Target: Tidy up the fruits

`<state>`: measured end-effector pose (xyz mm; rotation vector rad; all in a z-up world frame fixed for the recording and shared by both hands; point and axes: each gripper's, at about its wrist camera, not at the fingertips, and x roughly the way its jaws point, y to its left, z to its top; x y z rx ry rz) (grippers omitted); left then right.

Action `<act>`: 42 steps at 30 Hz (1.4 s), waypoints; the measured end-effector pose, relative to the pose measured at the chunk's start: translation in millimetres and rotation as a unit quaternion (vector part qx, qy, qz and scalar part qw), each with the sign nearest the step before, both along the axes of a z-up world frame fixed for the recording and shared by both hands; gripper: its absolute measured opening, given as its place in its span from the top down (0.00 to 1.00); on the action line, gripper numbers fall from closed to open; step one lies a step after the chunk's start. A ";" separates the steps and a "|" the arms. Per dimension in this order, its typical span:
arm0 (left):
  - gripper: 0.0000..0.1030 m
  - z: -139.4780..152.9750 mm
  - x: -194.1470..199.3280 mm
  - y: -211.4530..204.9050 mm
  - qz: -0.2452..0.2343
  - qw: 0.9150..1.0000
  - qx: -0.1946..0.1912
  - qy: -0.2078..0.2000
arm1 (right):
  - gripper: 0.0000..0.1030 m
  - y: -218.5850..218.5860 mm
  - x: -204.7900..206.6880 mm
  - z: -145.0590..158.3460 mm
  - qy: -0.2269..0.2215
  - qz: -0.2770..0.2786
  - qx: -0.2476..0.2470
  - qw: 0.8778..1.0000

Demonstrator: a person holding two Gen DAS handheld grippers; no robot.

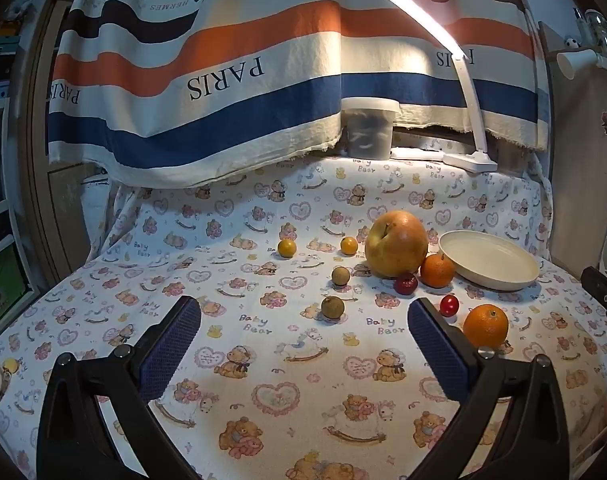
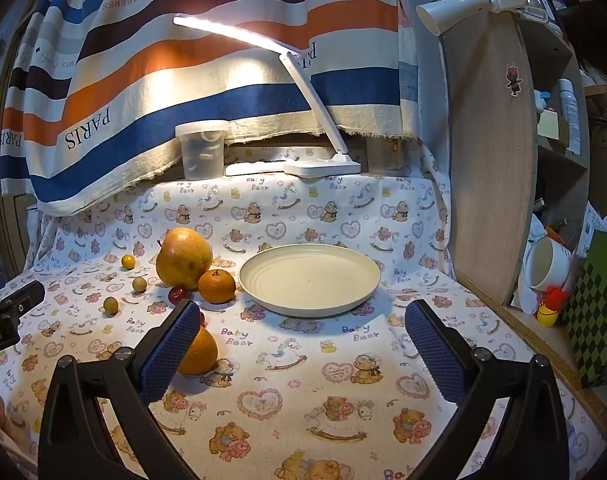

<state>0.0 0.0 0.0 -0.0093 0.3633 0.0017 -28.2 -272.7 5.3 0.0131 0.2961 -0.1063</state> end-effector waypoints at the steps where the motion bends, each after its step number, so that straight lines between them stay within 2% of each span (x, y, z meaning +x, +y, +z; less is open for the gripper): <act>1: 0.00 0.0 -0.1 0.1 0.000 1.000 0.000 0.000 | 0.00 0.0 -0.1 0.0 0.000 0.000 0.000 1.000; 42: 0.00 -0.3 -0.2 0.4 0.000 1.000 0.000 0.000 | 0.00 -2.4 -0.6 1.6 0.000 0.002 0.000 1.000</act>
